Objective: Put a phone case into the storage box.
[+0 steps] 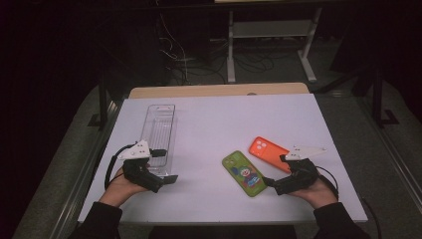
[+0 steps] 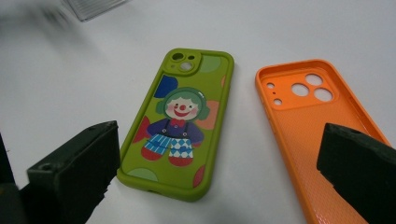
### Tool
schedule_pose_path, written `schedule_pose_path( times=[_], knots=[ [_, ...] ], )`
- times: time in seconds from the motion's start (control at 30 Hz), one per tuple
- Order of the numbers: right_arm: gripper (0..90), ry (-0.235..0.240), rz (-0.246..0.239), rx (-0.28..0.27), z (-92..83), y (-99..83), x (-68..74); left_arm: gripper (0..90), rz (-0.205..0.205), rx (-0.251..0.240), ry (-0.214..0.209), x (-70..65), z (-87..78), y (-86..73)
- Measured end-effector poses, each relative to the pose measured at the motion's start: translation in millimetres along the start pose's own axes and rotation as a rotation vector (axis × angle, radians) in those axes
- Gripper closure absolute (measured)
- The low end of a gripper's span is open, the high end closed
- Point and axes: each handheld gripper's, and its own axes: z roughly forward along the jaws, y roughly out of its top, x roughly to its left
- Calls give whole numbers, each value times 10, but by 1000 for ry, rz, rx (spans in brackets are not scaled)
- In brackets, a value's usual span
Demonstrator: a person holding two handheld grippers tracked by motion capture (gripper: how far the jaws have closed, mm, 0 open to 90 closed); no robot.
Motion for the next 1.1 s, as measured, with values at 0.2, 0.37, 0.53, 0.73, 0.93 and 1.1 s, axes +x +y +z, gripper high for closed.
schedule_pose_path(
  times=[0.2,0.37,0.53,0.73,0.93,1.1],
  knots=[
    [0,8,-3,-5,-14,-5,7,0,-6,1,-3,-9,18,-3],
    [0,11,-7,-5,3,15,8,0,-2,4,1,-25,-5,-9],
    [0,0,-9,1,-3,30,25,0,-3,1,-5,5,8,-2],
    [0,-13,-7,-16,-16,111,-7,0,-10,-9,-2,19,-13,7],
    [0,-13,-6,-24,-56,183,-49,0,0,-6,2,11,-16,21],
    [0,-15,-1,-30,-79,289,-127,0,-12,-13,-3,24,-20,23]
  ],
)
